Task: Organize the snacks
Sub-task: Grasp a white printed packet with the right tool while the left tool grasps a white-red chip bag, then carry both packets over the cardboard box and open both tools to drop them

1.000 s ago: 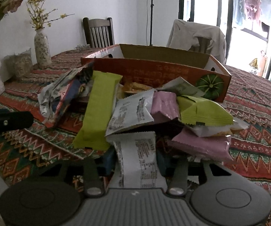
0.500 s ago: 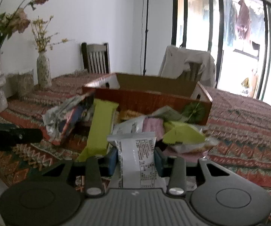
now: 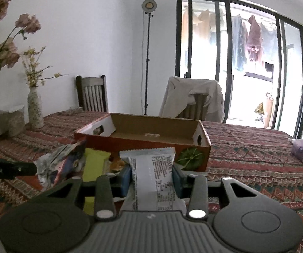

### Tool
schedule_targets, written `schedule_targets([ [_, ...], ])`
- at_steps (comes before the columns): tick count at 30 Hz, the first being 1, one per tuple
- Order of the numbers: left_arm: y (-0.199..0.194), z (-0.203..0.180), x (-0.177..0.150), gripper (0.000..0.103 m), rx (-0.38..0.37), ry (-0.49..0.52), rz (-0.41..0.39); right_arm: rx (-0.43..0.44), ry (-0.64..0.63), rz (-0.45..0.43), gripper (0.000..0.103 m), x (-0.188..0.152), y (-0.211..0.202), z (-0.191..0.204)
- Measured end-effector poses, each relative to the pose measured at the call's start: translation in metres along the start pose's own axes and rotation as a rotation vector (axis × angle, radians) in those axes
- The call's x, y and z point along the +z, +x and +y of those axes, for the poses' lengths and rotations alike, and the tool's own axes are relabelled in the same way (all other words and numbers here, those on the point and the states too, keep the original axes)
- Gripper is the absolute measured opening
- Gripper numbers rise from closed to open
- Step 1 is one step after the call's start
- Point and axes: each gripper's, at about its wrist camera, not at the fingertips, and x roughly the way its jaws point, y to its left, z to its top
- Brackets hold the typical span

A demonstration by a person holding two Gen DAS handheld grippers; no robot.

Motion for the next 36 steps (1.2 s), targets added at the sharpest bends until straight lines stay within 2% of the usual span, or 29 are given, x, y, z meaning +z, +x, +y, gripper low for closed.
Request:
schedule_targets([
  [6, 0.029, -0.011, 0.016, 0.103, 0.018, 0.054, 0.004, -0.029, 0.01, -0.003, 0.04, 0.004, 0.012, -0.008],
  [14, 0.069, -0.023, 0.019, 0.102, 0.045, 0.089, 0.044, -0.056, 0.029, -0.006, 0.04, 0.009, 0.03, -0.021],
  [16, 0.077, -0.024, 0.018, 0.1, 0.043, 0.092, 0.052, -0.055, 0.032, 0.0, 0.04, 0.008, 0.035, -0.023],
  [19, 0.085, -0.026, 0.017, 0.089, 0.036, 0.092, 0.063, -0.049, 0.038, 0.007, 0.04, 0.006, 0.04, -0.025],
  [22, 0.09, -0.025, 0.016, 0.074, 0.044, 0.09, 0.075, -0.044, 0.044, 0.015, 0.04, 0.003, 0.043, -0.026],
  [25, 0.092, -0.019, 0.017, 0.059, 0.01, 0.06, 0.084, -0.04, 0.053, 0.019, 0.04, 0.001, 0.045, -0.029],
  [36, 0.074, -0.019, 0.023, 0.057, -0.015, 0.058, 0.045, -0.04, 0.07, 0.019, 0.04, -0.002, 0.045, -0.035],
])
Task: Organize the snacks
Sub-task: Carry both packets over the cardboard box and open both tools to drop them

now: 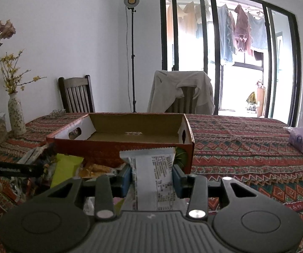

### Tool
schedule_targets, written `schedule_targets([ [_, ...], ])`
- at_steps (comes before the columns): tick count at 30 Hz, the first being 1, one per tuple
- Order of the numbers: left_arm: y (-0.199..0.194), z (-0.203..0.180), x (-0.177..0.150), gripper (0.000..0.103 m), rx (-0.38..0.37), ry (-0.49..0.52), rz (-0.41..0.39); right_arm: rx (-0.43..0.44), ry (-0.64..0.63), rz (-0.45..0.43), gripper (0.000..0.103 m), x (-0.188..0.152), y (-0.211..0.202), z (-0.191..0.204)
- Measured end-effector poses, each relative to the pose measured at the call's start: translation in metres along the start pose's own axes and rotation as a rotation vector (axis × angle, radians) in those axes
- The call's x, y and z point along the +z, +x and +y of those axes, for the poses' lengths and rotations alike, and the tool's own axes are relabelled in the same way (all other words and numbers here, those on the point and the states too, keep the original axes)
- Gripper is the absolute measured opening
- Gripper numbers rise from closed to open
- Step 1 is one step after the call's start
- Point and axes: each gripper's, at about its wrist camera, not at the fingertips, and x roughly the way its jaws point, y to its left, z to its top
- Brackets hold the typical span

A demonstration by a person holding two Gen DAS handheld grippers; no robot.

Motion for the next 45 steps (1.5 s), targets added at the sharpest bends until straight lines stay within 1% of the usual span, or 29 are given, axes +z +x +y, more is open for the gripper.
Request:
schedule_targets([
  [6, -0.021, -0.006, 0.015, 0.057, -0.034, 0.014, -0.062, -0.009, -0.002, -0.019, 0.04, 0.005, -0.002, -0.001],
  [10, -0.029, -0.013, 0.03, 0.057, -0.047, 0.03, -0.103, -0.015, -0.007, -0.05, 0.04, 0.015, -0.002, -0.003],
  [16, -0.028, -0.028, 0.063, 0.057, -0.059, 0.055, -0.169, -0.026, -0.009, -0.125, 0.04, 0.046, 0.006, -0.009],
  [19, -0.022, -0.038, 0.082, 0.057, -0.058, 0.057, -0.189, -0.027, -0.005, -0.15, 0.04, 0.063, 0.016, -0.014],
  [24, -0.005, -0.053, 0.111, 0.057, -0.067, 0.048, -0.21, -0.023, 0.019, -0.157, 0.04, 0.09, 0.043, -0.024],
  [27, 0.011, -0.059, 0.126, 0.057, -0.068, 0.03, -0.202, -0.026, 0.032, -0.151, 0.04, 0.103, 0.063, -0.028],
  [32, 0.042, -0.066, 0.141, 0.057, -0.055, -0.003, -0.184, -0.026, 0.069, -0.136, 0.04, 0.117, 0.098, -0.034],
  [37, 0.07, -0.066, 0.144, 0.057, -0.026, -0.037, -0.177, -0.027, 0.104, -0.122, 0.04, 0.12, 0.129, -0.036],
  [41, 0.089, -0.063, 0.141, 0.057, -0.001, -0.054, -0.181, -0.032, 0.105, -0.104, 0.04, 0.113, 0.148, -0.037],
  [45, 0.107, -0.06, 0.135, 0.057, -0.003, -0.054, -0.154, -0.019, 0.108, -0.079, 0.04, 0.105, 0.16, -0.041],
])
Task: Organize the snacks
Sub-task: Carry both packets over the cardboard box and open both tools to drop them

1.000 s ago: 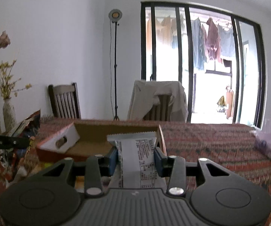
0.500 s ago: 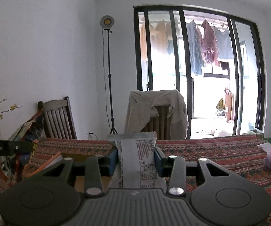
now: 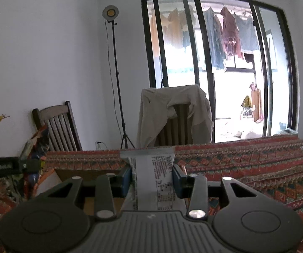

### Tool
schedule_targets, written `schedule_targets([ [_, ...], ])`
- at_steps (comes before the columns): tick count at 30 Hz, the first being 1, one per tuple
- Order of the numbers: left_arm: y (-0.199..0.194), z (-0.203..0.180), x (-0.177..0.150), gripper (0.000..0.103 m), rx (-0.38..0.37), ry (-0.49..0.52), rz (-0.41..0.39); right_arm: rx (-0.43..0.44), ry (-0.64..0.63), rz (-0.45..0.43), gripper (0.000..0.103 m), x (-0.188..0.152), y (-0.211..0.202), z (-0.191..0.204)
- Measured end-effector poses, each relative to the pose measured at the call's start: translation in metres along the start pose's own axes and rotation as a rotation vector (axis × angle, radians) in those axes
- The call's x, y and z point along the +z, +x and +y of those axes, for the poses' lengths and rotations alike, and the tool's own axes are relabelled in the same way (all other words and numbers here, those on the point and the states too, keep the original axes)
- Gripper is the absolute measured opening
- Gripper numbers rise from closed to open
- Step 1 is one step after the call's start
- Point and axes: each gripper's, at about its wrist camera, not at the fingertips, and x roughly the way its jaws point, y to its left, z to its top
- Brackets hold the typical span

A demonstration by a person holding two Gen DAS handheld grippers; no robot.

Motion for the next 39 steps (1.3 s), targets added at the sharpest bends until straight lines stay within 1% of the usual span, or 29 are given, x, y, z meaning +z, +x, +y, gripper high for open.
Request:
schedule_targets([
  [4, 0.012, 0.003, -0.008, 0.057, -0.006, 0.008, 0.047, 0.013, 0.016, 0.036, 0.04, -0.006, 0.007, -0.004],
  [12, 0.019, 0.007, -0.016, 0.057, 0.002, -0.002, 0.073, 0.015, 0.017, 0.09, 0.041, -0.012, 0.017, -0.004],
  [13, 0.017, 0.008, -0.016, 0.059, 0.003, -0.005, 0.068, 0.02, 0.018, 0.092, 0.043, -0.012, 0.017, -0.005],
  [14, 0.016, 0.008, -0.016, 0.067, 0.005, -0.008, 0.066, 0.028, 0.018, 0.093, 0.043, -0.012, 0.016, -0.005],
  [15, 0.013, 0.008, -0.016, 0.074, 0.006, -0.01, 0.055, 0.031, 0.018, 0.093, 0.047, -0.012, 0.015, -0.004],
  [16, 0.01, 0.008, -0.015, 0.077, 0.008, -0.011, 0.037, 0.035, 0.018, 0.091, 0.059, -0.012, 0.014, -0.004],
  [17, 0.007, 0.008, -0.014, 0.088, 0.009, -0.014, 0.023, 0.036, 0.016, 0.086, 0.073, -0.012, 0.013, -0.004],
  [18, 0.004, 0.008, -0.014, 0.103, 0.012, -0.02, 0.009, 0.038, 0.015, 0.081, 0.081, -0.012, 0.012, -0.004],
  [19, 0.001, 0.009, -0.013, 0.103, 0.018, -0.031, -0.01, 0.042, 0.017, 0.074, 0.092, -0.013, 0.01, -0.005],
  [20, -0.002, 0.01, -0.013, 0.103, 0.025, -0.04, -0.034, 0.049, 0.021, 0.065, 0.098, -0.013, 0.008, -0.006],
  [21, -0.005, 0.01, -0.013, 0.103, 0.023, -0.039, -0.046, 0.058, 0.025, 0.057, 0.102, -0.012, 0.007, -0.006],
  [27, -0.002, 0.012, -0.01, 0.103, 0.023, -0.051, -0.03, 0.056, 0.039, 0.05, 0.103, -0.012, 0.006, -0.009],
  [32, -0.007, 0.011, -0.007, 0.103, 0.013, -0.062, -0.033, 0.056, 0.034, 0.042, 0.103, -0.009, 0.004, -0.007],
  [39, -0.026, 0.005, 0.003, 0.103, 0.01, -0.071, -0.049, 0.057, 0.017, 0.012, 0.103, 0.003, -0.01, -0.001],
])
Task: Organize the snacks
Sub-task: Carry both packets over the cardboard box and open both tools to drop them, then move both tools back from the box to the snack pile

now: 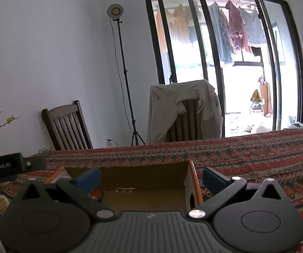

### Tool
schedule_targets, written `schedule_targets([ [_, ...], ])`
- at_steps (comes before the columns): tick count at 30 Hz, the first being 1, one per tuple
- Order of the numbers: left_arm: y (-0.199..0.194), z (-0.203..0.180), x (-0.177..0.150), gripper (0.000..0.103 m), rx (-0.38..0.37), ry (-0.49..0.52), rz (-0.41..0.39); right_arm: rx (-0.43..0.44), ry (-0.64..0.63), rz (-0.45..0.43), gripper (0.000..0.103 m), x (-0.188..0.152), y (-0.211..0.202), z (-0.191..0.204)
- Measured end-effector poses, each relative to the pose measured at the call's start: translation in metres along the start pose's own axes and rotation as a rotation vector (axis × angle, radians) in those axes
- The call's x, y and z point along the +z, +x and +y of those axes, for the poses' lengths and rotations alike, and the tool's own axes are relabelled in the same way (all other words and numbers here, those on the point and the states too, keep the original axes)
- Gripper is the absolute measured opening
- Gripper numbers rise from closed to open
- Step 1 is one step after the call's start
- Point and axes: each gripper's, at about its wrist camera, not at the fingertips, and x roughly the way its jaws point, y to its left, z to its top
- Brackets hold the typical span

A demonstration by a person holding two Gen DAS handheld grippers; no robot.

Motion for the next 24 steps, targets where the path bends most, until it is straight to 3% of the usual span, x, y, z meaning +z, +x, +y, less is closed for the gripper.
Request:
schedule_targets([
  [13, -0.06, 0.01, 0.008, 0.103, 0.008, -0.009, -0.024, -0.019, -0.054, -0.07, 0.103, 0.019, -0.057, 0.02],
  [24, -0.1, 0.032, -0.005, 0.103, 0.021, -0.002, -0.017, -0.036, -0.082, -0.041, 0.103, 0.003, -0.089, 0.034],
])
